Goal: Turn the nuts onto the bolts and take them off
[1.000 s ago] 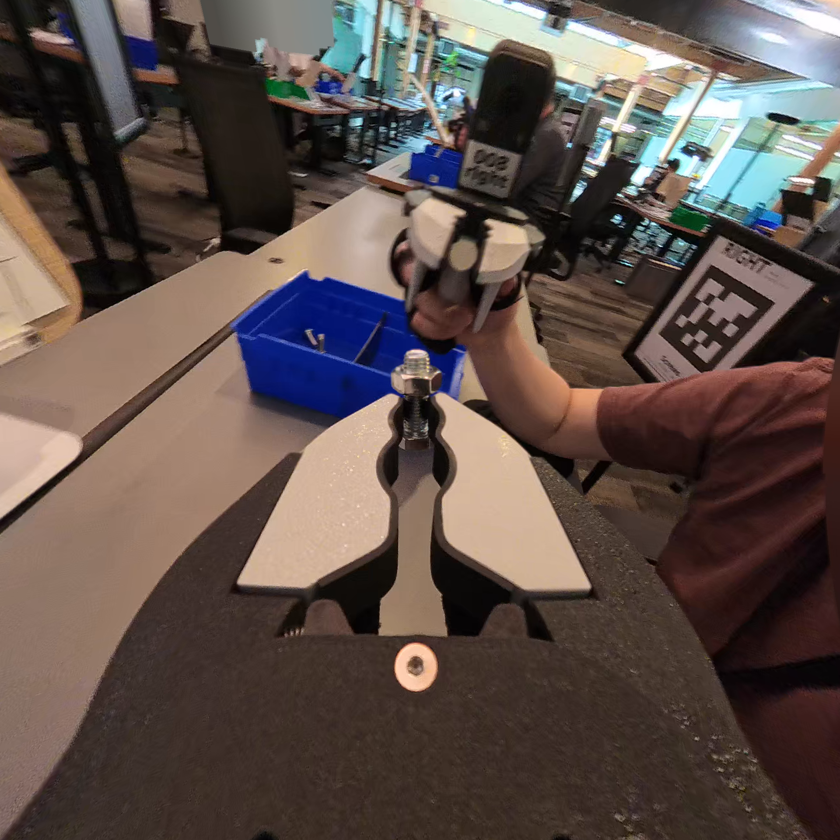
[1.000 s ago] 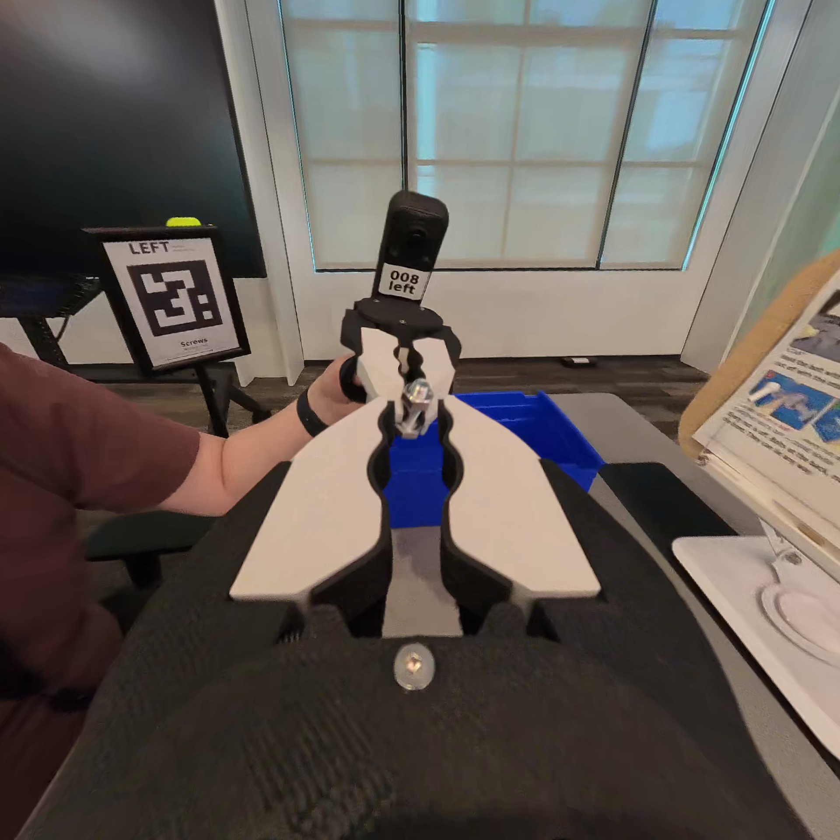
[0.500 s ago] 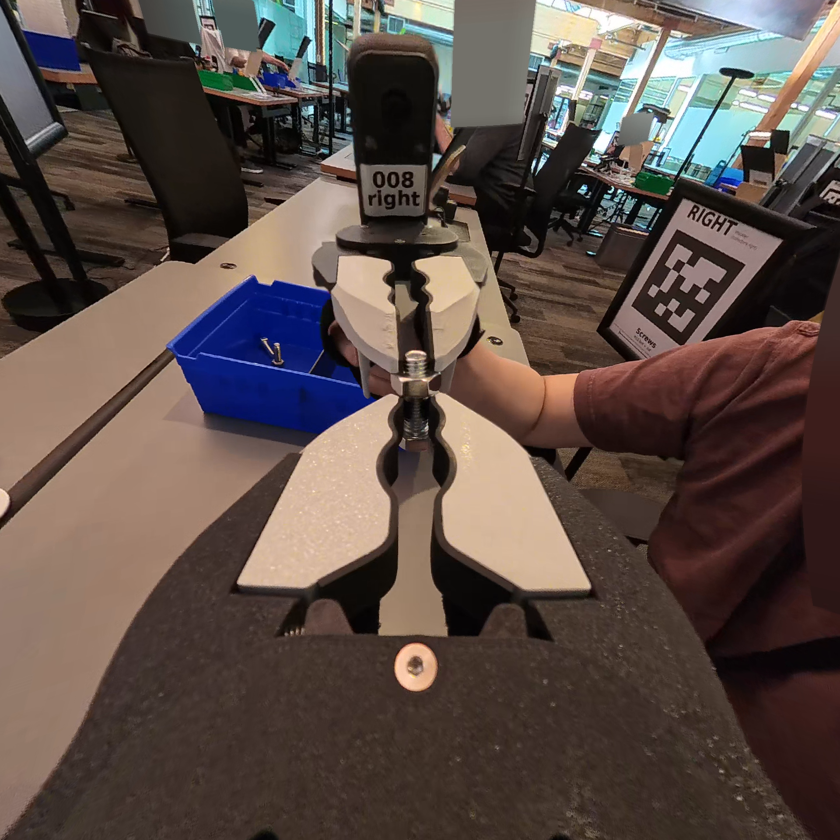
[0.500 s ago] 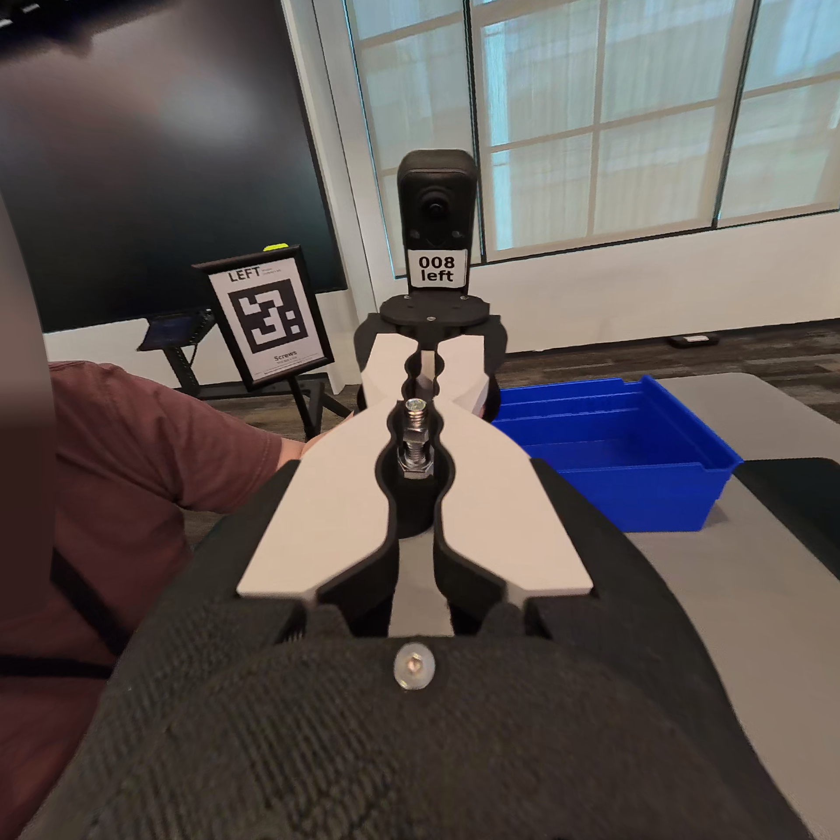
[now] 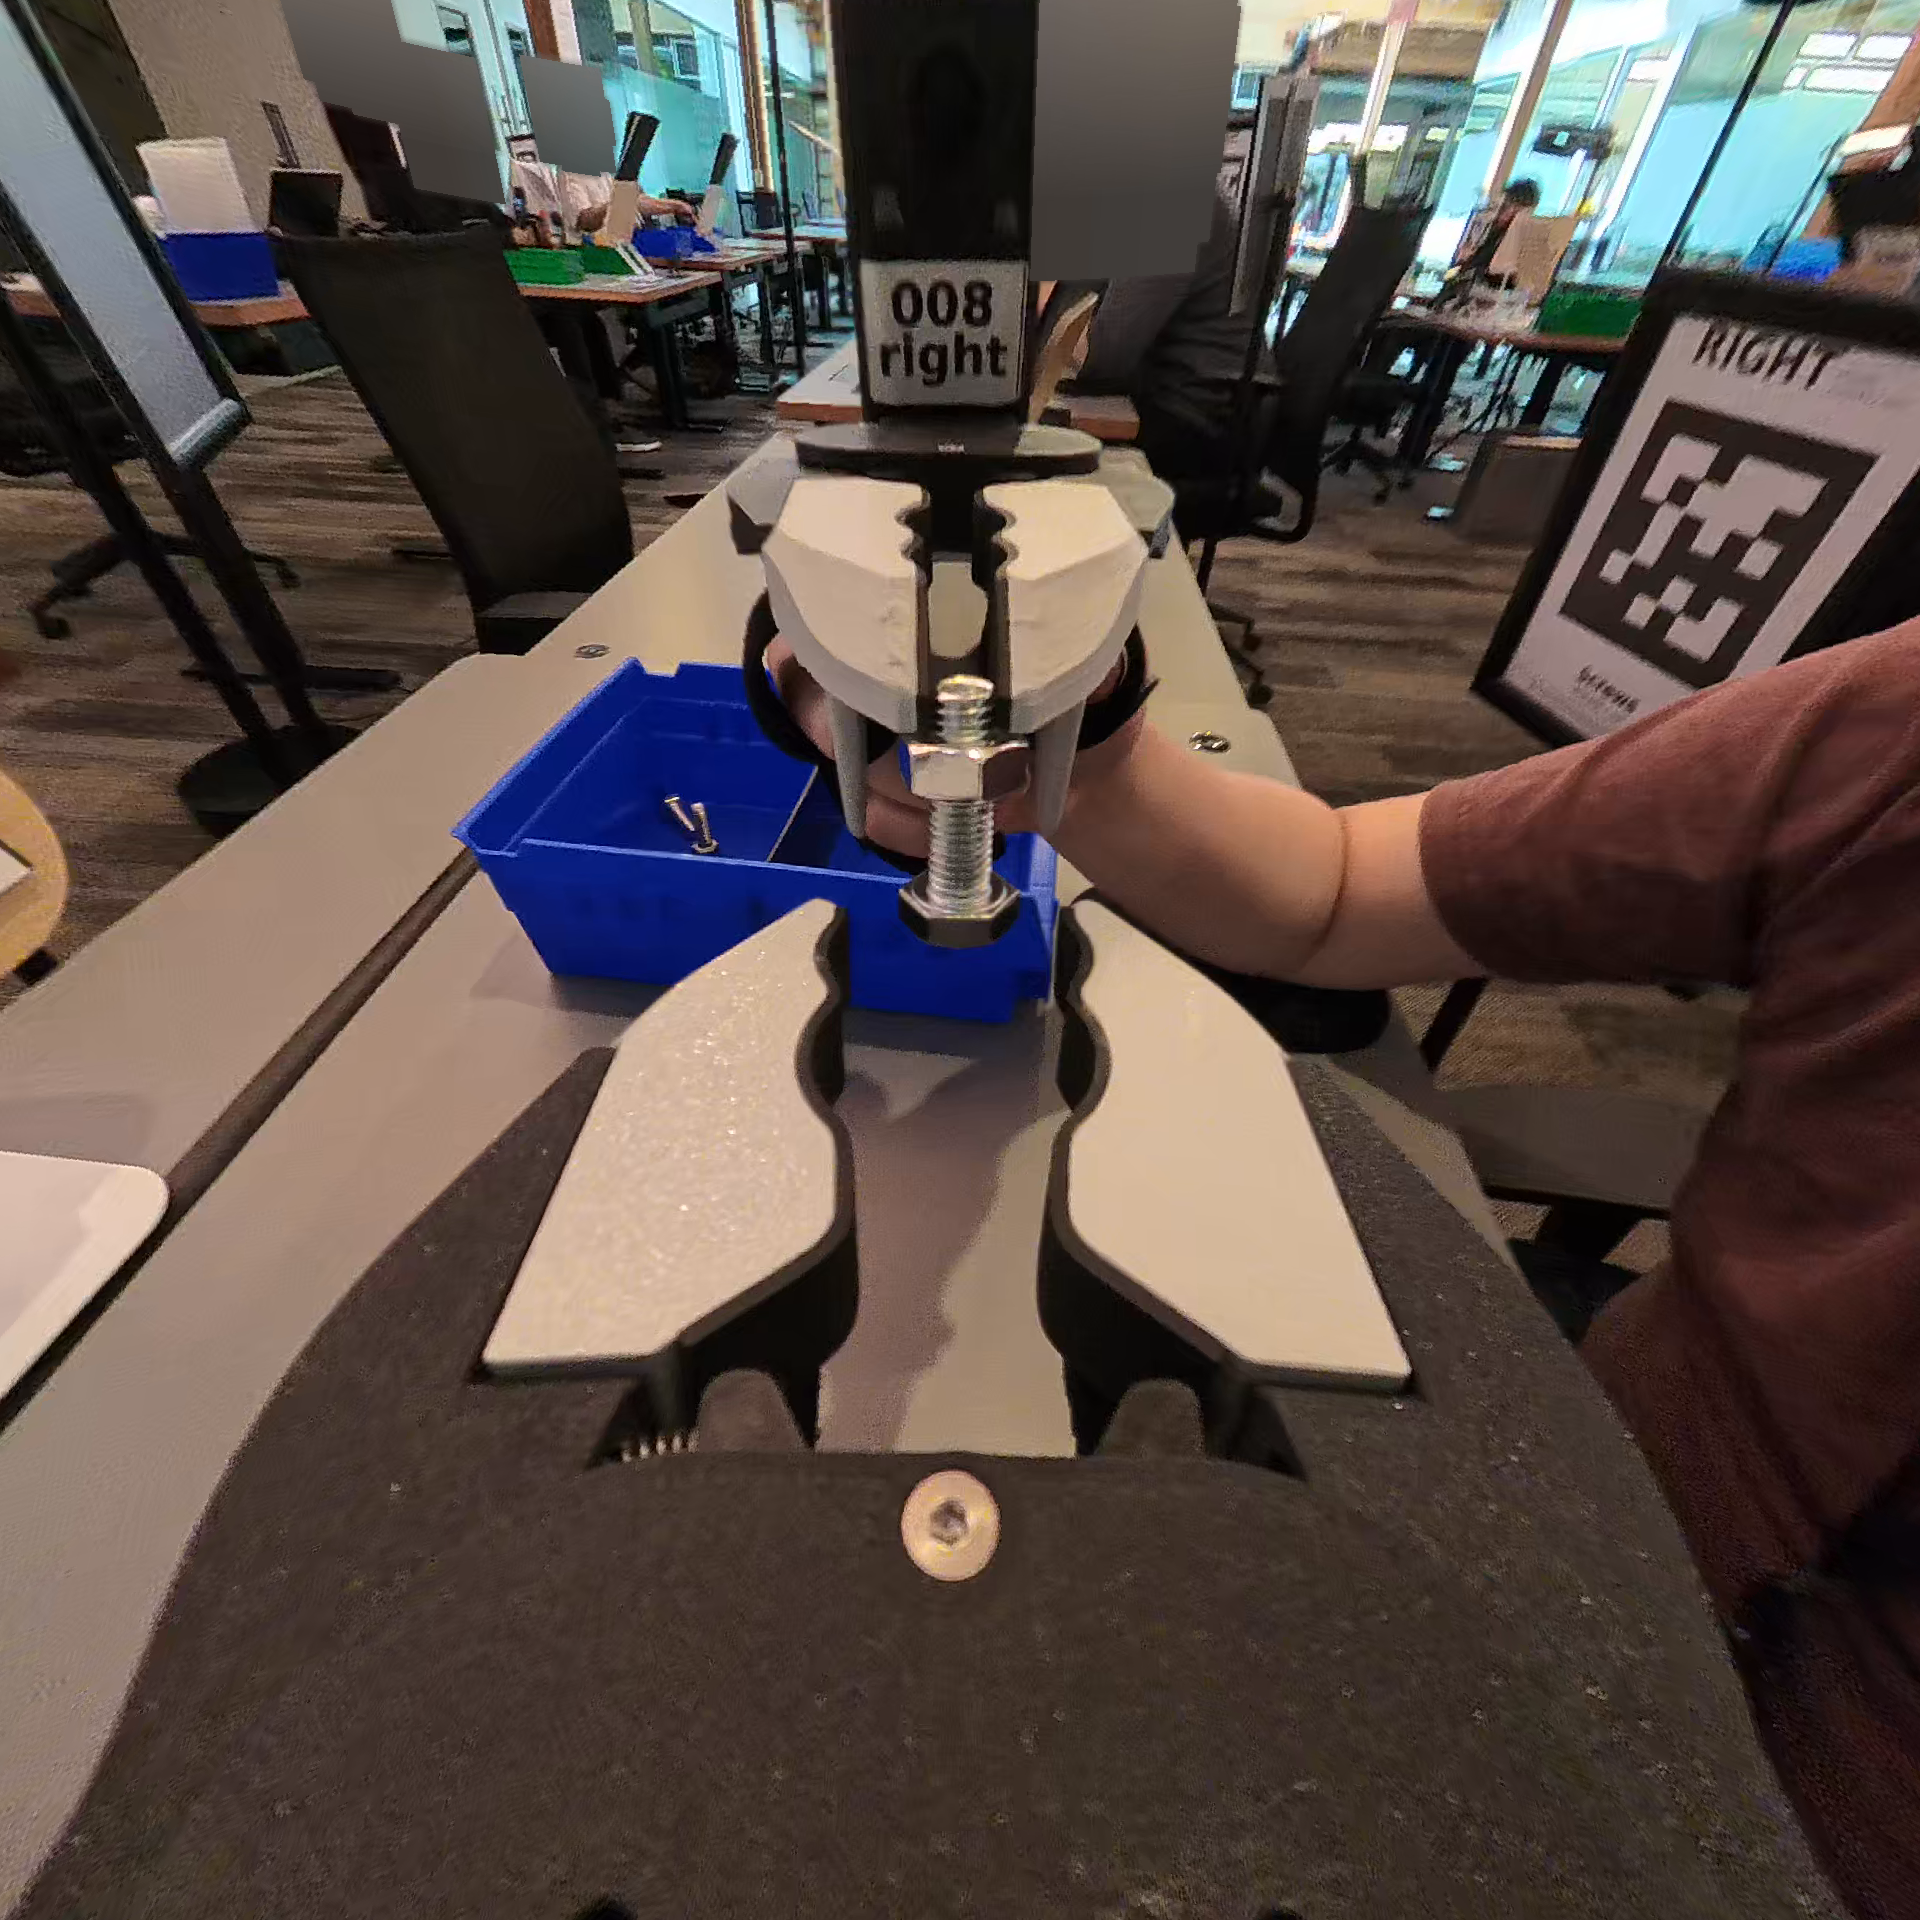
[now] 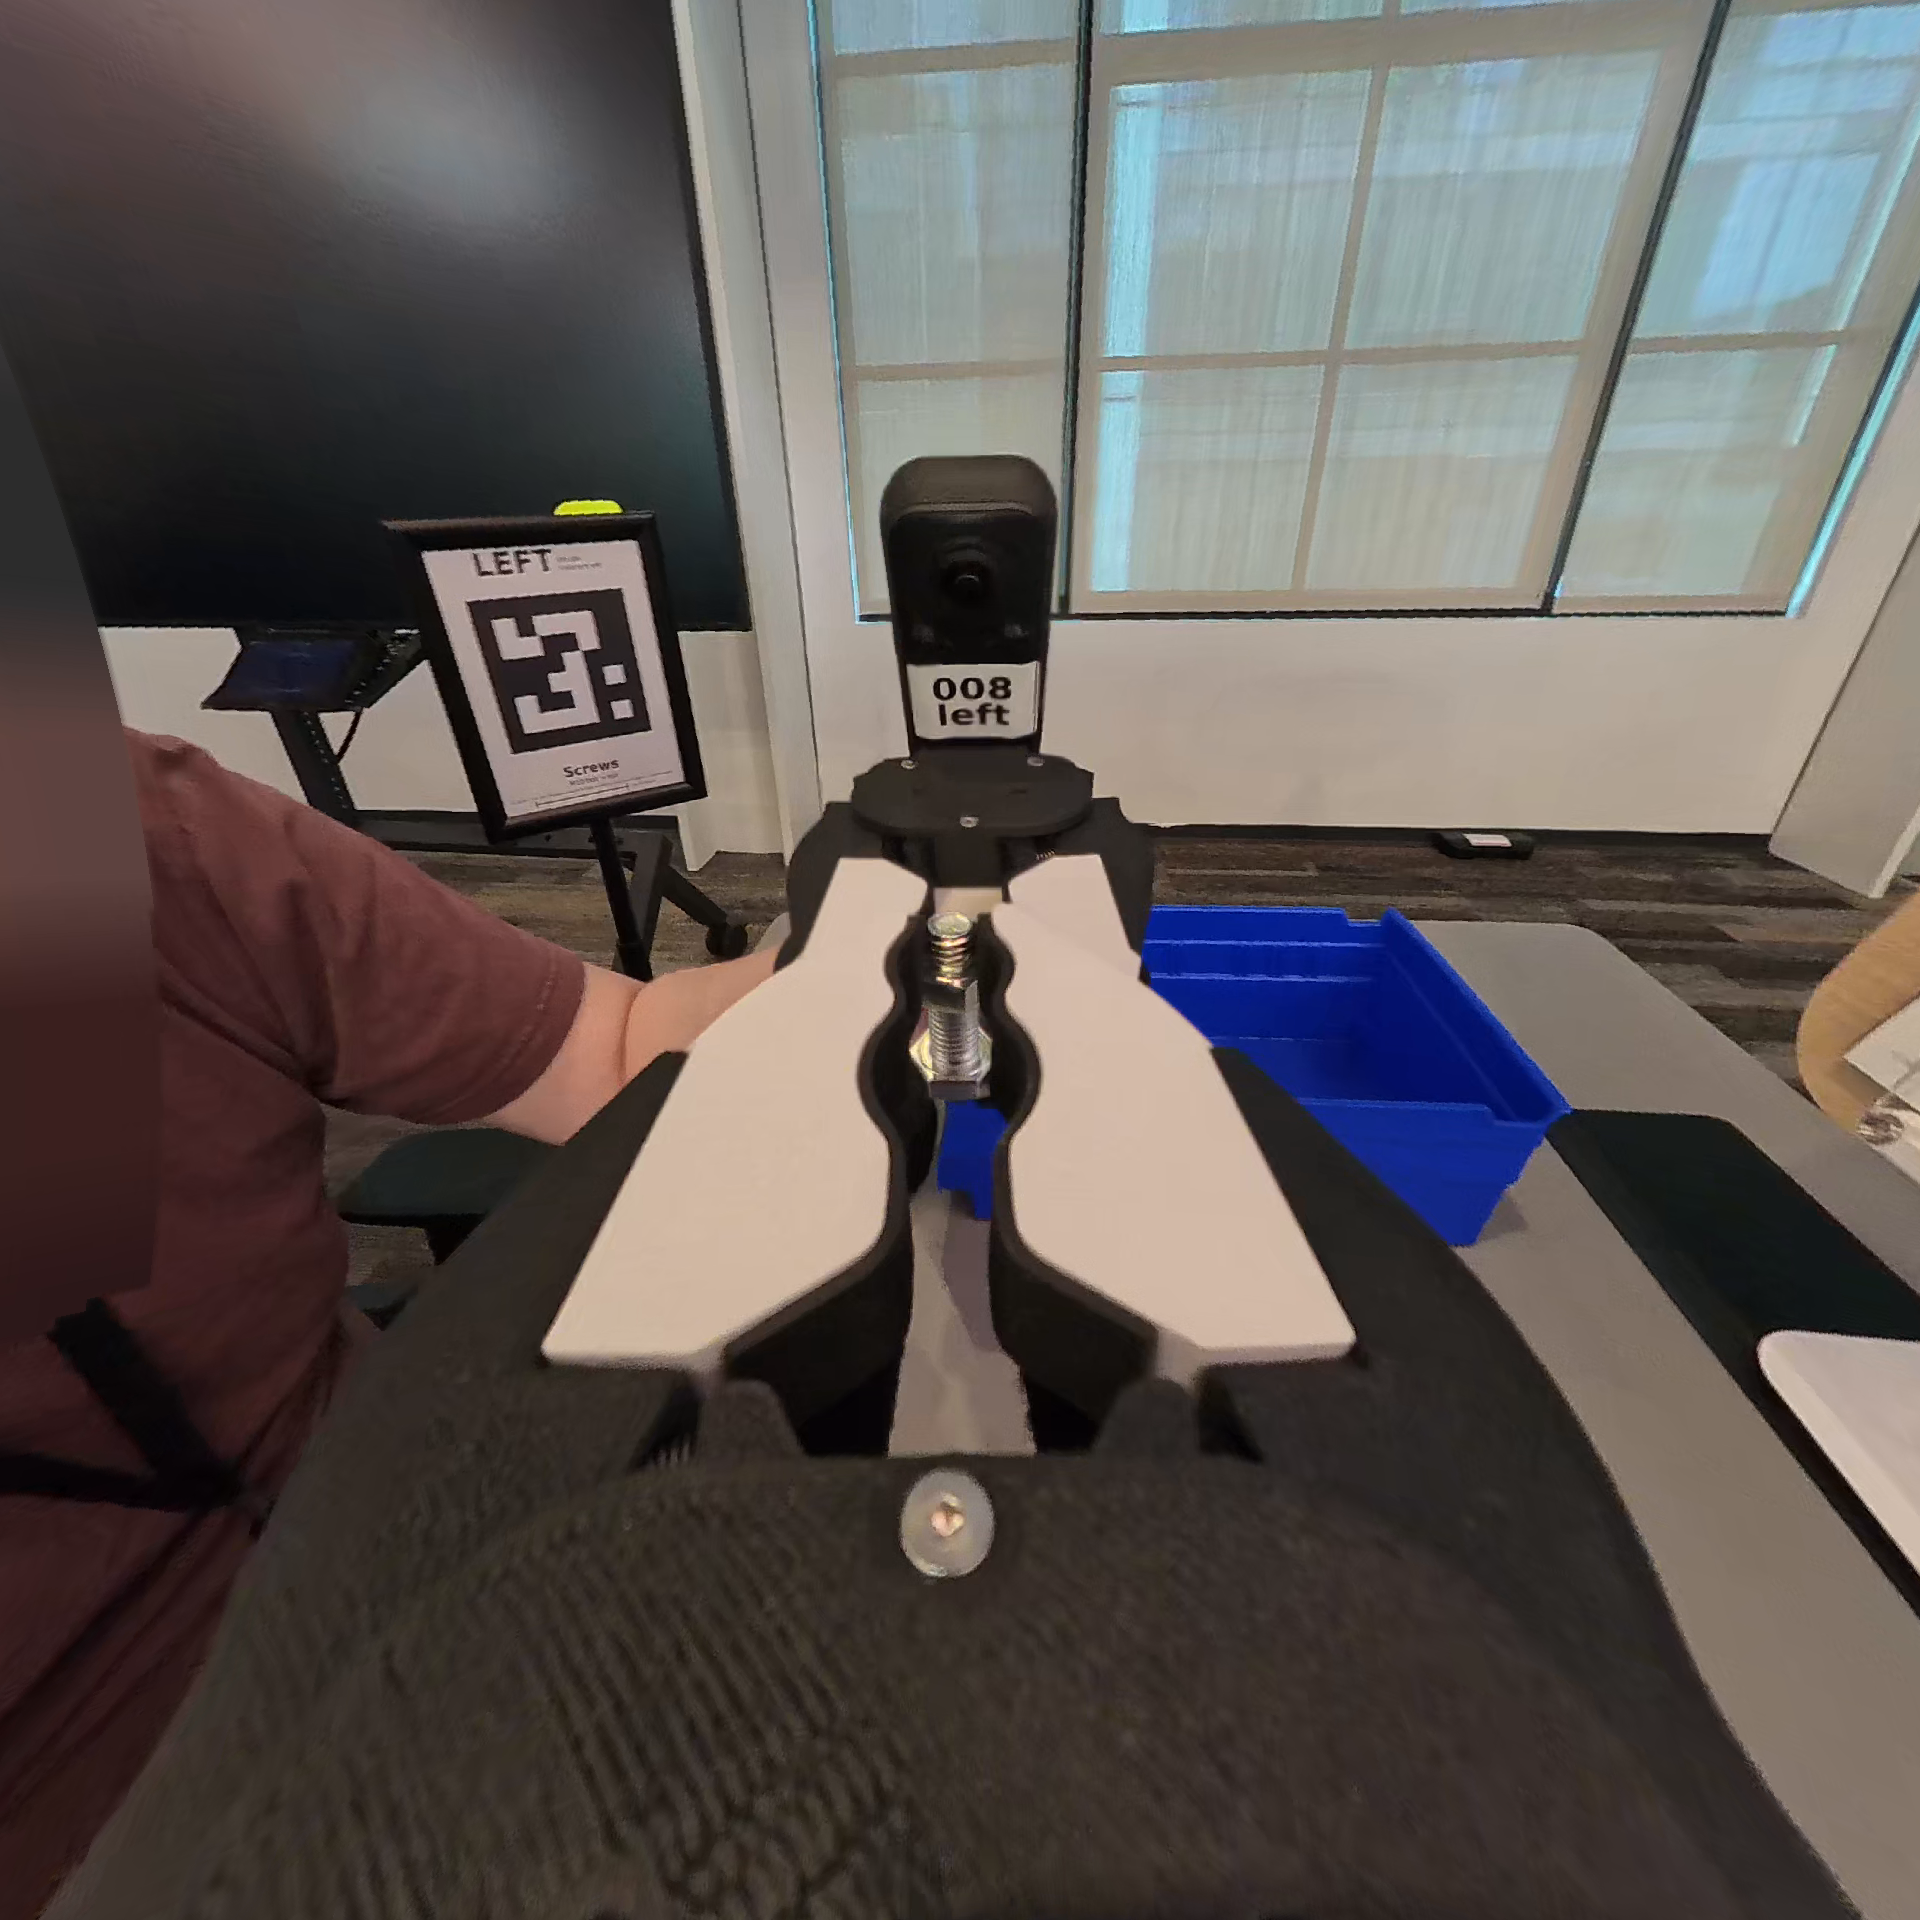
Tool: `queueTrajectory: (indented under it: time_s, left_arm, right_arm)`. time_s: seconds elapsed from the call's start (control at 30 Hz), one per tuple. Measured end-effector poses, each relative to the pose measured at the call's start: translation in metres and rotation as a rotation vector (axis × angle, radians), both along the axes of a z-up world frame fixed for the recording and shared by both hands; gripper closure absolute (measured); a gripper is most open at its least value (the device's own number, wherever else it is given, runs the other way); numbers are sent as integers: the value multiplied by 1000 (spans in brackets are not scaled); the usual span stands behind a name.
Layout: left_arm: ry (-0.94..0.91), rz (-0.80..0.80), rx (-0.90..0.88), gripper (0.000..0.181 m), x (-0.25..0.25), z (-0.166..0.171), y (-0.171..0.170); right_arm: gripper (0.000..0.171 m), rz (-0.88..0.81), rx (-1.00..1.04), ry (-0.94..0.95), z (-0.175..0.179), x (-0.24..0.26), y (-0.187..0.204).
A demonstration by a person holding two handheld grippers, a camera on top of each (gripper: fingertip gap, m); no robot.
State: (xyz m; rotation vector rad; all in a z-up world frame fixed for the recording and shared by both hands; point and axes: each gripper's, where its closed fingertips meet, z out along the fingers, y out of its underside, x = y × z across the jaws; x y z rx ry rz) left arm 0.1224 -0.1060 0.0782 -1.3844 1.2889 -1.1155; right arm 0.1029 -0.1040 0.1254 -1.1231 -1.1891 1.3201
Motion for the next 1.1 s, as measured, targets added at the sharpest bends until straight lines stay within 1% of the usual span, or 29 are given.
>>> queueTrajectory:
  time_s: [0.1, 0.2, 0.3, 0.47, 0.6, 0.67, 0.73, 0.77, 0.8, 0.97, 1.1]
  left_arm:
    - [2, -31, 60, 150, 7, -2, -9]
    - [-32, -92, 46, 151, 12, 1, -21]
    - [-32, -104, 38, 153, 14, 1, -24]
    - [-21, -121, 43, 165, 14, -1, -26]
    - [-10, -100, 64, 166, 14, -2, -24]
    - [-7, -67, 76, 166, 13, -1, -19]
    - [-10, -9, 74, 166, 11, 2, -11]
    - [-12, 6, 68, 166, 10, 3, -9]
    - [-14, 19, 56, 166, 9, 4, -7]
    - [-20, 36, 39, 166, 10, 5, -5]
    - [-34, 2, 35, 166, 13, 8, -13]
  right_arm:
    - [161, 83, 7, 16, 2, 1, -12]
    - [161, 138, 3, 27, 1, 1, -18]
    - [161, 143, 34, 17, -1, 0, -21]
    - [161, 151, 58, 2, -4, -2, -24]
    - [161, 155, 44, 10, -4, -3, -23]
    - [161, 130, 42, 23, -2, -2, -19]
    - [143, 71, 46, 53, 4, 1, -11]
    - [137, 47, 43, 56, 5, 2, -8]
    - [135, 27, 45, 49, 5, 2, -6]
    - [134, -26, 80, -31, -7, -8, -3]
    - [136, 34, 35, 1, -4, 0, -3]
